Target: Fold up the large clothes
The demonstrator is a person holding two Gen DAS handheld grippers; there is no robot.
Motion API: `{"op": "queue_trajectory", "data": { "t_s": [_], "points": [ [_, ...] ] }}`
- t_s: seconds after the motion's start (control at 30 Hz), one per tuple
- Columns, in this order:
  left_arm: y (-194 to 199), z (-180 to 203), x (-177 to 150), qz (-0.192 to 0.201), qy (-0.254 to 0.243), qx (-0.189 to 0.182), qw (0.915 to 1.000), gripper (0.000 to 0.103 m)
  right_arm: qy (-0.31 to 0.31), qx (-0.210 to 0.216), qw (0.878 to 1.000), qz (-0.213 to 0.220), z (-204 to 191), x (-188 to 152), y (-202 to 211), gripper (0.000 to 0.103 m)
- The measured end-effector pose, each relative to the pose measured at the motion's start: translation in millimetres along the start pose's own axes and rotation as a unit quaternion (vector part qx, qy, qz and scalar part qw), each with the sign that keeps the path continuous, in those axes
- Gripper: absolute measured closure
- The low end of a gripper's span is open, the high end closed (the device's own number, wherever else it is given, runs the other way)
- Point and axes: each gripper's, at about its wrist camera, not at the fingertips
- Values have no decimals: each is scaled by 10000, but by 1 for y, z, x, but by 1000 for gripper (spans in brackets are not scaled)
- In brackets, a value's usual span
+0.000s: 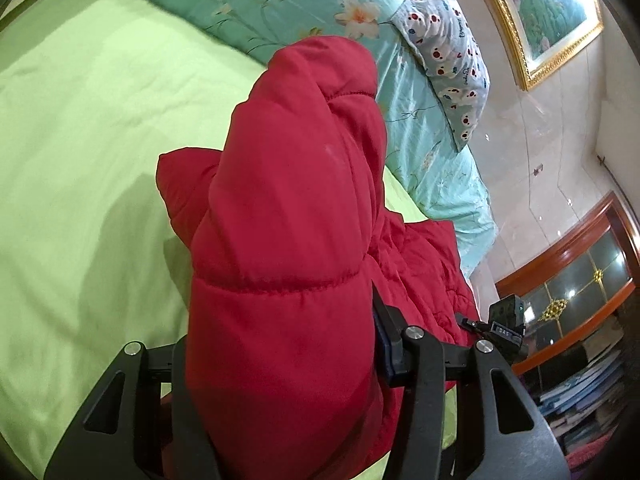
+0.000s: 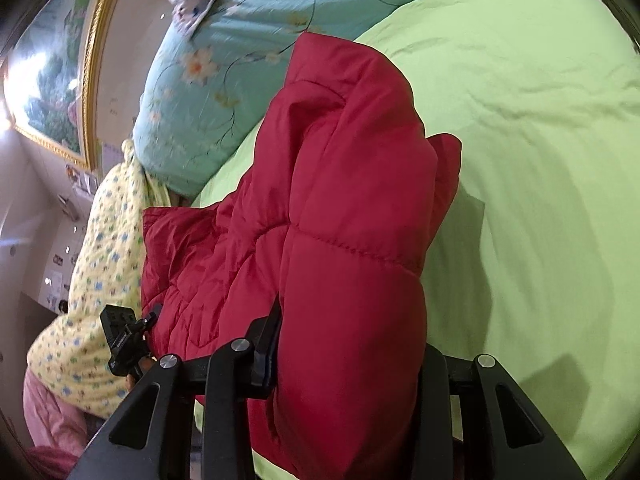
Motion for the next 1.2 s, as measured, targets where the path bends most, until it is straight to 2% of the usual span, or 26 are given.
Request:
{"op": "queue_trajectory", "data": {
  "t_s": [0.13, 0.3, 0.47, 0.57, 0.73, 0.83, 0.93, 1.2],
  "points": [
    [1, -5, -9, -16, 37, 191, 9998, 54, 93, -112, 9999, -65, -6, -12, 2, 65],
    [-14, -1, -10, 35, -197, 738, 9971, 53, -69, -292, 9995, -15, 4, -15, -5, 61],
    [-20, -8, -13, 112, -243, 1013, 9945, 47, -71, -500, 9987, 49, 7, -18, -10, 56],
    [-22, -8, -16, 248, -465, 1319, 9899, 39, -38, -658, 9978, 78, 6, -17, -12, 53],
    [-26, -4, -14, 399, -566, 1564, 9853, 35, 80, -927, 9956, 136, 2, -18, -14, 49],
    [-30, 3, -14, 559, -747, 1892, 9775, 30, 78, -980, 9950, 162, 4, -20, -14, 48],
    [-29, 4, -15, 635, -809, 2002, 9743, 29, 64, -999, 9948, 182, 7, -22, -12, 48],
    [-31, 0, -10, 675, -771, 2047, 9734, 27, -5, -1160, 9930, 246, 11, -25, -11, 43]
  ]
}}
Point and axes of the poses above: each gripper's, at about its wrist camera, not at the fingertips, and y roughly against the way its jaws point, z to its right, x to its top, and after that the axes turned 8 degrees about y, right-handed
